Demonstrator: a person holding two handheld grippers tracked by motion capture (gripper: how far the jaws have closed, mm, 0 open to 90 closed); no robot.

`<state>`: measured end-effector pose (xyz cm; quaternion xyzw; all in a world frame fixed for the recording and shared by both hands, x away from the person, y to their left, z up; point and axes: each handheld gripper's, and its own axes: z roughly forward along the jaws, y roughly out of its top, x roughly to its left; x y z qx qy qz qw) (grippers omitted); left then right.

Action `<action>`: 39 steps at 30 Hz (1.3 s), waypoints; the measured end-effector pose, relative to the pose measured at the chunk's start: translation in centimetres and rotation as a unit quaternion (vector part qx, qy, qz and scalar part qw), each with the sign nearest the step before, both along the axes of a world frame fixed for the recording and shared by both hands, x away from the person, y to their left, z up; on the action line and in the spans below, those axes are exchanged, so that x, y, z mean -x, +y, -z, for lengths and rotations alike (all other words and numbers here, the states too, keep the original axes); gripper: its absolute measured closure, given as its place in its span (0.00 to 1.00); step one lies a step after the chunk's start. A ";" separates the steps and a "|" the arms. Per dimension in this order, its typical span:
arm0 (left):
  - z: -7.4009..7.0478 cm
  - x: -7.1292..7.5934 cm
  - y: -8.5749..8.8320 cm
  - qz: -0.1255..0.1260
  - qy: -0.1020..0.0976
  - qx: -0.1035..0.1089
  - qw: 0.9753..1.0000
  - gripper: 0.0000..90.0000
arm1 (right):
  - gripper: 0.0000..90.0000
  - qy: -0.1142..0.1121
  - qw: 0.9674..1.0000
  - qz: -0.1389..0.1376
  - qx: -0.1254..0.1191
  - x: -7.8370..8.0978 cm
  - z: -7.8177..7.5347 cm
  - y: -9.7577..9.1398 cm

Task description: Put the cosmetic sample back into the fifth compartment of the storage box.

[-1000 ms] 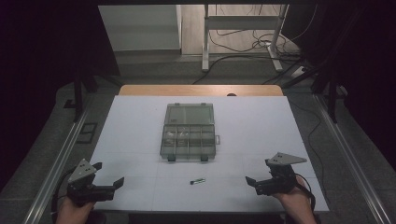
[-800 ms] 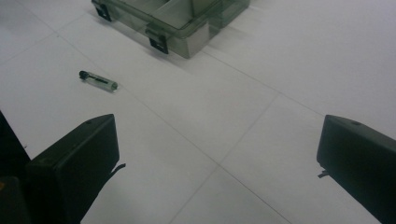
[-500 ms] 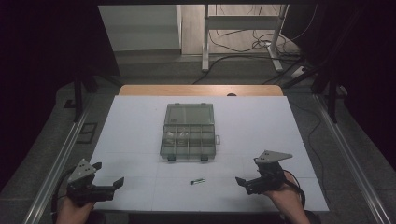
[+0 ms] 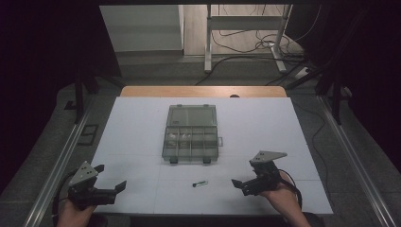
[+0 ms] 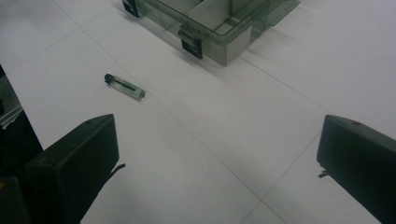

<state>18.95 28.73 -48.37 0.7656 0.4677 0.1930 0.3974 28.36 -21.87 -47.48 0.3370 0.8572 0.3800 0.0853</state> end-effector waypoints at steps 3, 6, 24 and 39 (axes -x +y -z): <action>0.0 0.0 0.0 0.004 -0.001 0.000 1.000 0.00 | 0.00 0.004 1.000 -0.005 0.000 -0.2 0.1 0.4; 0.0 0.1 0.0 0.008 -0.003 -0.001 1.000 0.00 | 0.00 0.007 1.000 -0.007 0.000 -0.3 0.1 0.6; 0.0 0.1 0.1 0.008 -0.003 0.004 1.000 0.00 | 0.00 0.023 0.999 -0.029 0.006 -1.3 0.5 2.9; 0.0 0.0 -0.2 -0.009 0.002 -0.013 1.000 0.01 | 0.00 0.038 0.997 -0.047 0.052 -1.9 1.1 5.8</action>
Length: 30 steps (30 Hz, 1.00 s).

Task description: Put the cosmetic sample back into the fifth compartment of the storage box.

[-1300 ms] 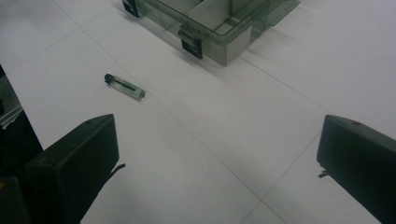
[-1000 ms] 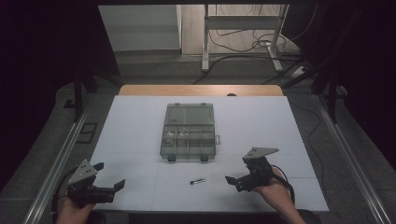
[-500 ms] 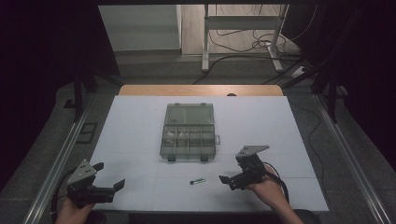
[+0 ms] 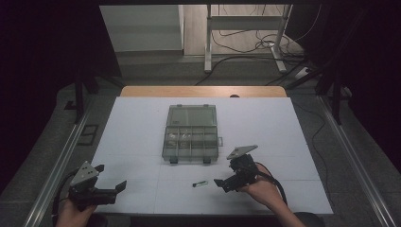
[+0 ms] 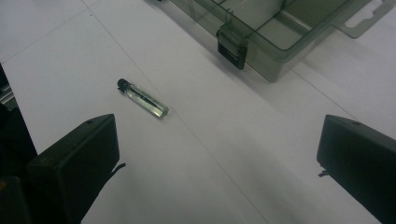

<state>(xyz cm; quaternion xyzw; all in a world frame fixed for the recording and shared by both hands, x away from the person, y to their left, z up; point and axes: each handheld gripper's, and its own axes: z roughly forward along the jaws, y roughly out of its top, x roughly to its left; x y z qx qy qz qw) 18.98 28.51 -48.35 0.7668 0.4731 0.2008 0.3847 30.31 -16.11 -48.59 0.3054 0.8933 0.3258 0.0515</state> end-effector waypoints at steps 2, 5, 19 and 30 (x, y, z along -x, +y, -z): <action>0.0 0.0 0.0 0.000 0.000 -0.002 1.000 0.01 | 0.00 0.000 1.000 -0.007 0.006 0.0 0.1 0.3; 0.0 0.0 0.0 -0.002 0.001 -0.003 1.000 0.01 | 0.00 0.006 1.000 -0.016 0.021 -0.1 0.3 1.1; 0.0 -0.1 -0.2 0.000 0.004 -0.007 1.000 0.02 | 0.11 0.016 0.996 -0.065 0.056 -0.3 1.0 4.3; 0.0 -0.1 -0.1 -0.001 0.005 -0.005 1.000 0.02 | 0.43 0.026 0.992 -0.101 0.068 -0.6 1.5 6.2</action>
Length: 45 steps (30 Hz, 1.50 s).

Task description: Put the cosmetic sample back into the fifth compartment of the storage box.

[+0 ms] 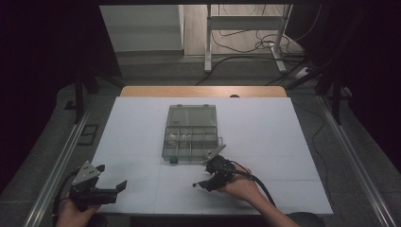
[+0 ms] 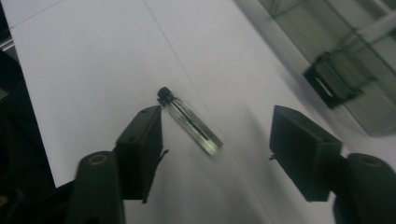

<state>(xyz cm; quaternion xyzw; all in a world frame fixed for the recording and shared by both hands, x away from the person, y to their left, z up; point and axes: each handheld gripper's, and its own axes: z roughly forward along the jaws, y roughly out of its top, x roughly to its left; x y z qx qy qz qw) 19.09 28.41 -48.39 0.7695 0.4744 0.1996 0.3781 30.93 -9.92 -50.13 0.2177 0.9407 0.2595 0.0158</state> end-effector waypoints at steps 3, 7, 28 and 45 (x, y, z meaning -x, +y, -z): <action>0.0 0.0 0.0 -0.001 0.000 0.000 1.000 0.02 | 0.54 -0.002 1.000 -0.020 0.002 -0.1 0.3 0.9; 0.0 0.0 0.0 0.000 0.000 0.000 1.000 0.02 | 0.72 0.003 0.999 -0.048 0.015 0.0 0.9 1.8; 0.0 -0.1 -0.2 0.006 0.006 -0.007 1.000 0.03 | 0.89 -0.025 0.999 -0.032 0.000 0.0 0.0 1.1; 0.1 -0.2 -0.1 -0.001 0.010 -0.007 1.000 0.03 | 0.89 -0.022 0.999 -0.008 -0.039 -0.7 -1.2 0.5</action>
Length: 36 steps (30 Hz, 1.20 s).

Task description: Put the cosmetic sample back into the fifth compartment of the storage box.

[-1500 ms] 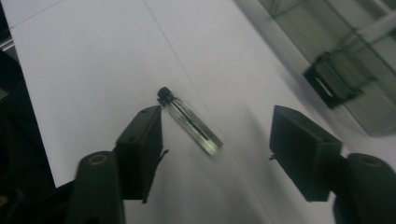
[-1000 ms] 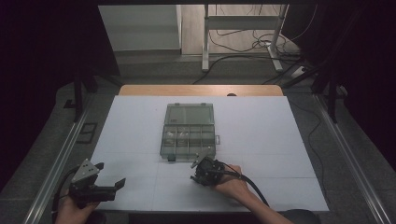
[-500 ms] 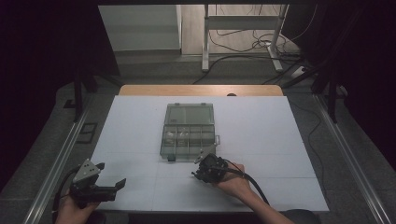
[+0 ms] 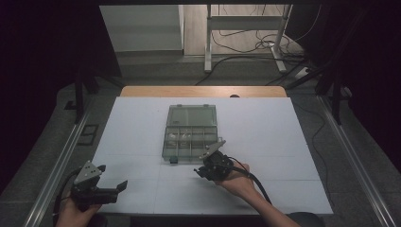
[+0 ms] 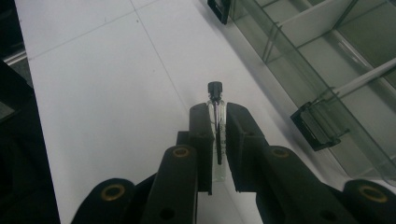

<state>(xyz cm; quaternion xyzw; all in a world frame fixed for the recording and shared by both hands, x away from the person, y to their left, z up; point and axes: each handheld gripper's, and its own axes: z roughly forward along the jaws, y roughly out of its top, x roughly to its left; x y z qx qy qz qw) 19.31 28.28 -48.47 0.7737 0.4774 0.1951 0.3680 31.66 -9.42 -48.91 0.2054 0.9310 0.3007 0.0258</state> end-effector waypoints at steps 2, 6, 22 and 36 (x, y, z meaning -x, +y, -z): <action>0.0 0.0 0.0 -0.001 0.000 0.001 1.000 0.03 | 0.89 0.000 1.000 -0.001 -0.004 -0.1 -0.1 0.0; 0.0 0.0 0.0 -0.001 -0.001 0.001 1.000 0.03 | 0.89 0.000 1.000 0.002 -0.009 -0.3 -0.3 -0.1; 0.0 0.0 0.0 -0.002 -0.001 0.000 1.000 0.03 | 0.89 0.000 0.999 0.007 -0.031 -1.7 -1.0 0.7; 0.0 0.0 0.1 -0.003 -0.001 0.000 1.000 0.03 | 0.89 -0.003 0.999 0.018 -0.051 -2.9 -1.5 1.5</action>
